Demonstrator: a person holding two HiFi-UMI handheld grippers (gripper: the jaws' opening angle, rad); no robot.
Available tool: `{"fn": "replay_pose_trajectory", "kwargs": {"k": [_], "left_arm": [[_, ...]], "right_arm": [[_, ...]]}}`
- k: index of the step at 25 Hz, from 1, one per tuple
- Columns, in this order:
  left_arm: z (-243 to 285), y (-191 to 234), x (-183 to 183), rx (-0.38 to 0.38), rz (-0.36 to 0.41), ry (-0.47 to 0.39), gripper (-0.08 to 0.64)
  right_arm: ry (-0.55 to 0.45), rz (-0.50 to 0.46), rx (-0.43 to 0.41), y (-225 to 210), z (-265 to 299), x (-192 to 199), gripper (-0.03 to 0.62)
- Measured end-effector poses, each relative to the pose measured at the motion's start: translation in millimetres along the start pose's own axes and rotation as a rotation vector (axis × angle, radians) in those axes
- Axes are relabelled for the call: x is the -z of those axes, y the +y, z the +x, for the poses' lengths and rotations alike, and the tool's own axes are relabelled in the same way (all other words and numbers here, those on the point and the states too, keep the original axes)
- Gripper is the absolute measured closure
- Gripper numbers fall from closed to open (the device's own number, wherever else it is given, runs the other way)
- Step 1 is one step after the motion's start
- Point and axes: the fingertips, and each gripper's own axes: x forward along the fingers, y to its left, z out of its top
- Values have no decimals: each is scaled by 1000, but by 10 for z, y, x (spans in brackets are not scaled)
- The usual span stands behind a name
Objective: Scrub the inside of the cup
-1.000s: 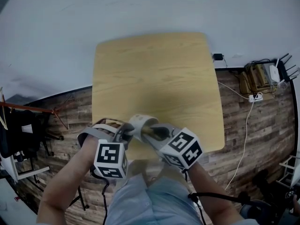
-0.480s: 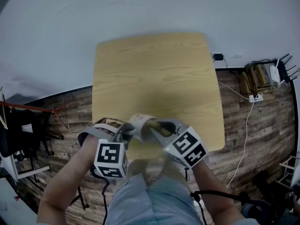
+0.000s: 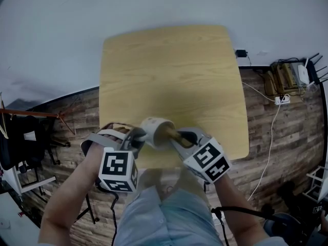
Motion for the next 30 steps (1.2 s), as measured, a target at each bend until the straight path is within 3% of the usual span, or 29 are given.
{"fn": "replay_pose_trajectory", "kwargs": {"k": [9, 16, 30], "left_arm": [[29, -4, 16, -2, 8, 9, 491], [29, -6, -1, -18, 47, 27, 491], [40, -3, 30, -10, 57, 40, 491]], "right_arm": [[0, 77, -42, 234, -49, 96, 537], [-74, 109, -86, 398, -74, -239, 537], [-63, -6, -45, 77, -216, -430, 537]]}}
